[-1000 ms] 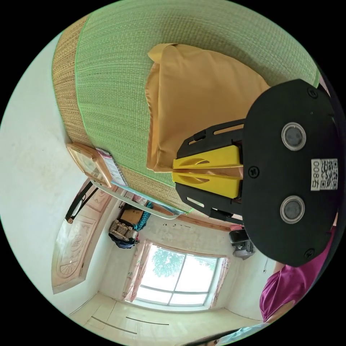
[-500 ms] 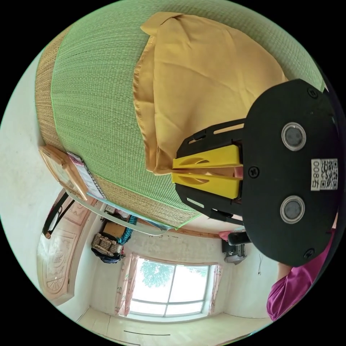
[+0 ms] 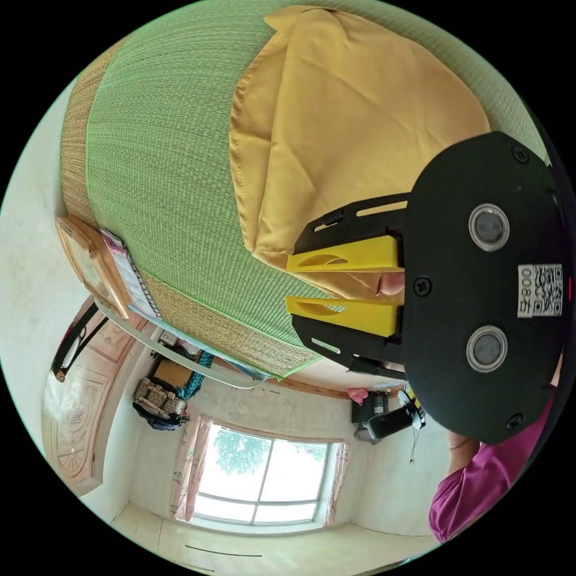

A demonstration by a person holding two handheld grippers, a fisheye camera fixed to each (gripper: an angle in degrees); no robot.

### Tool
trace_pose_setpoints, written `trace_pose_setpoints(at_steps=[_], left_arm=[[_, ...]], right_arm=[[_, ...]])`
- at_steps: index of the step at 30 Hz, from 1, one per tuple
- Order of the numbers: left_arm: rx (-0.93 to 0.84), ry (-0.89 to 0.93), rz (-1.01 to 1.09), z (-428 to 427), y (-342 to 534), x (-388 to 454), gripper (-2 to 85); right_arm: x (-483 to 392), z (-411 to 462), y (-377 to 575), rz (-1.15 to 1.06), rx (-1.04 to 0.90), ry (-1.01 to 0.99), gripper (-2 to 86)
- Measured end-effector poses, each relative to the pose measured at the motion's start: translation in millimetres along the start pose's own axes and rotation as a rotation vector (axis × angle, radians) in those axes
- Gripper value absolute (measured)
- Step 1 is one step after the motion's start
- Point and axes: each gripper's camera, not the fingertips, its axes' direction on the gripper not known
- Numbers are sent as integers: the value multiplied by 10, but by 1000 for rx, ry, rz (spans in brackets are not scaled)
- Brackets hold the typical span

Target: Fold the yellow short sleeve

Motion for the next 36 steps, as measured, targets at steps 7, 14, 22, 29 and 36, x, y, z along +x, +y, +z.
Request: trace_pose_setpoints(at_steps=[7,14,22,29,36], left_arm=[[-82,-185,2,257,58,-51,4],[-77,-251,6,353,140,13,3],[-71,-272,-28,441,224,106,3],[-90,-304,-23,537,286,268,2],[-106,-344,-19,592,382,359,2]], right_arm=[[-379,-1022,501,-139,23,80,75],[-670,-1781,2052,-84,-43,251,79],[-1391,-1376,2688,-176,-118,482,85],[-1587,-1230,2593,-138,-86,584,28],[-1826,-1293,2738,-238,-146,686,1]])
